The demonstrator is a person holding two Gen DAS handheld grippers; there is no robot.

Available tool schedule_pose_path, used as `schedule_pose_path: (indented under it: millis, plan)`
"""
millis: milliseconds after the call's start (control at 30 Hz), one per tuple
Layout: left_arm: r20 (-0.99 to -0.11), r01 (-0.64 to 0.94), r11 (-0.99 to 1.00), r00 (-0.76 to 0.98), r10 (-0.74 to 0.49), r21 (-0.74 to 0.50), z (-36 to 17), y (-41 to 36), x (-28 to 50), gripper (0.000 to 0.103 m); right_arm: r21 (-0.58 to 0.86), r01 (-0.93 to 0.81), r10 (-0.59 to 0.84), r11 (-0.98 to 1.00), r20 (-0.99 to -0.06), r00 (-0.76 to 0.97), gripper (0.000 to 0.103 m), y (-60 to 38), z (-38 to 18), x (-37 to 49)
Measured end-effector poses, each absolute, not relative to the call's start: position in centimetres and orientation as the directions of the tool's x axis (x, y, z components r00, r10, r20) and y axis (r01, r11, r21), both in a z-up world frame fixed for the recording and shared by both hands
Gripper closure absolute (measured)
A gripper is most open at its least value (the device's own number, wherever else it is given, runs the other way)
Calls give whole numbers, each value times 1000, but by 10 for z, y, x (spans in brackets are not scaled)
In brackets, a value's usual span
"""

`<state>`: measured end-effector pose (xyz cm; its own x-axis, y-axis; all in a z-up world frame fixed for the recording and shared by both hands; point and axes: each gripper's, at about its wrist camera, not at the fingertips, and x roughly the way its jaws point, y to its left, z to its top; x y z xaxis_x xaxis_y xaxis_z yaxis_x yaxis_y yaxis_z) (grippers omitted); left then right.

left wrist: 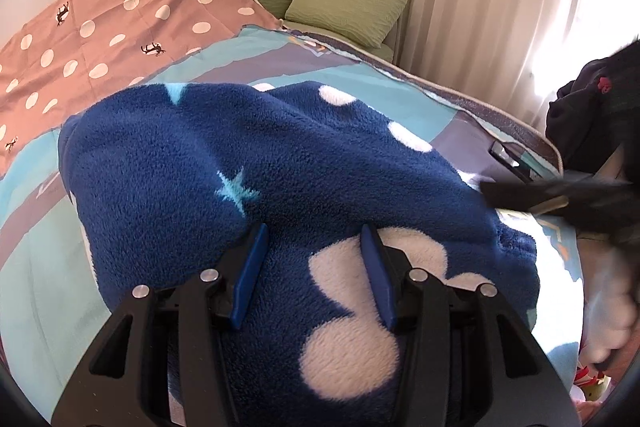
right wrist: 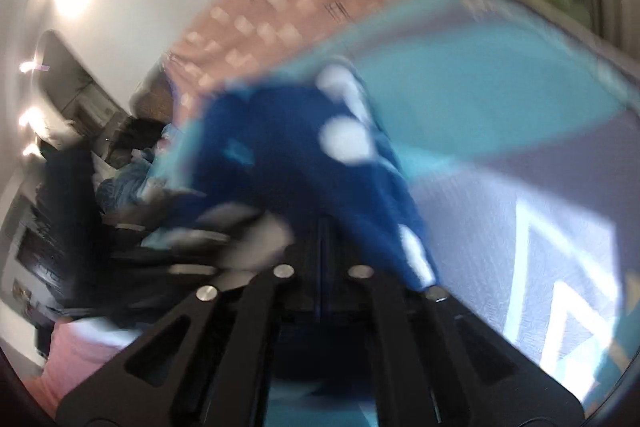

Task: Fold small clothes

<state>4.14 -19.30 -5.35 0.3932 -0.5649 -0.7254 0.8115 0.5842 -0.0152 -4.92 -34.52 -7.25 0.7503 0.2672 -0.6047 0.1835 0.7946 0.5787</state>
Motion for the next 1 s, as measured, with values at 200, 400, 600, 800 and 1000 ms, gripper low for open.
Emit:
schedule_pose_path:
  millis: [200, 400, 600, 800, 1000]
  plan:
    - [-659, 803, 591, 401, -637, -83, -29, -170, 42, 56, 633, 154, 313, 759, -562, 765, 103, -354, -82, -60]
    - [-621, 699, 714, 547, -561, -29, -2, -154, 100, 60, 593, 158, 275, 789, -572, 773, 103, -344, -79, -60]
    - [-743, 715, 691, 404, -534, -108, -70, -164, 163, 58, 551, 157, 250, 819, -591, 767, 103, -336, -74, -58]
    - [-740, 721, 687, 411, -532, -93, -64, -167, 159, 59, 463, 138, 228, 876, -647, 727, 103, -331, -59, -53]
    - [-695, 716, 690, 442, -567, -107, -29, -148, 149, 58, 207, 94, 69, 974, -663, 745, 86, -319, 16, -24]
